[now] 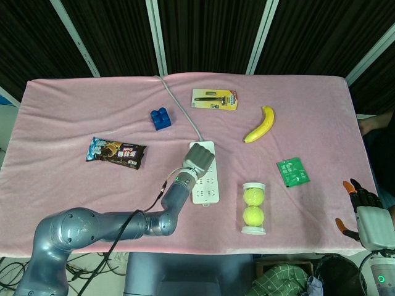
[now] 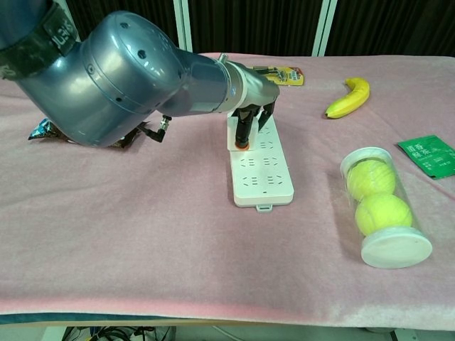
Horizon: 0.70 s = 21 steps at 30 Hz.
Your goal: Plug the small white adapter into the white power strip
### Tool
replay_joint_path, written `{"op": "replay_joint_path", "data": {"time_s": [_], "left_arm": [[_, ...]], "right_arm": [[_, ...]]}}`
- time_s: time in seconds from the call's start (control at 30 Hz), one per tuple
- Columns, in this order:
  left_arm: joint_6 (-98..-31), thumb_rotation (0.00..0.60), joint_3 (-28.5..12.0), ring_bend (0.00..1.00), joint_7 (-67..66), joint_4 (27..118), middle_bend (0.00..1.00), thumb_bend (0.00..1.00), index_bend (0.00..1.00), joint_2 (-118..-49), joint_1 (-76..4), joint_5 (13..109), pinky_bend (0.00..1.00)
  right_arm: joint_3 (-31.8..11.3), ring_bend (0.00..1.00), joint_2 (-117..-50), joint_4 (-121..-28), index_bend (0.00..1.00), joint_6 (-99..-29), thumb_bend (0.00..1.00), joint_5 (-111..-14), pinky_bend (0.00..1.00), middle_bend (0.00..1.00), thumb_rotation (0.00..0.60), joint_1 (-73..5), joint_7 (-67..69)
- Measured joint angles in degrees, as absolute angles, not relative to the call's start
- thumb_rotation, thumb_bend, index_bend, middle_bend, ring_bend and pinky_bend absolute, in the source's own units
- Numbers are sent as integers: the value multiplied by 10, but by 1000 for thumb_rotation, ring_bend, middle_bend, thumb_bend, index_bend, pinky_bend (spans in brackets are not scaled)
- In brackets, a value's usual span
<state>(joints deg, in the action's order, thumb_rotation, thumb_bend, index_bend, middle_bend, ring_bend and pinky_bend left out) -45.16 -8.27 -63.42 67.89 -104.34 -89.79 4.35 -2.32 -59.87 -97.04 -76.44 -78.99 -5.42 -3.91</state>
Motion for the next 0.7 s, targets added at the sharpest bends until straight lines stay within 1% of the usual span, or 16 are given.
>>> {"op": "replay_joint_path", "data": {"time_s": [0.43,0.5,0.53,0.6,0.67,0.7], "left_arm": [[-438,600,-69,510,-638,650,648,486,688,-1059,-892,51,700],[-437,600,-69,502,-635,648,640,474,680,-1061,-891,55,695],[-436,600,-69,488,-634,647,626,449,661,-1062,-890,58,681],[-434,600,-69,431,-630,644,564,366,594,-1065,-888,65,613],[-432,600,-66,300,-630,641,412,249,482,-1066,-886,69,441],[-433,600,-64,243,-632,641,348,214,438,-1066,-886,69,379]], "right_arm": [[-23,126,-598,-971,31,-764,219,-789,151,39,600,-54,-38],[-23,126,-598,-971,31,-765,219,-790,151,39,600,-54,-39],[-23,126,-598,-971,31,-765,219,-790,151,39,600,-54,-39],[-23,126,-598,-971,31,-765,220,-789,151,39,600,-54,-38],[-23,126,-598,-971,31,-764,220,-789,151,39,600,-54,-38],[-23,126,-598,-971,31,-764,220,-789,151,39,600,-54,-38]]}}
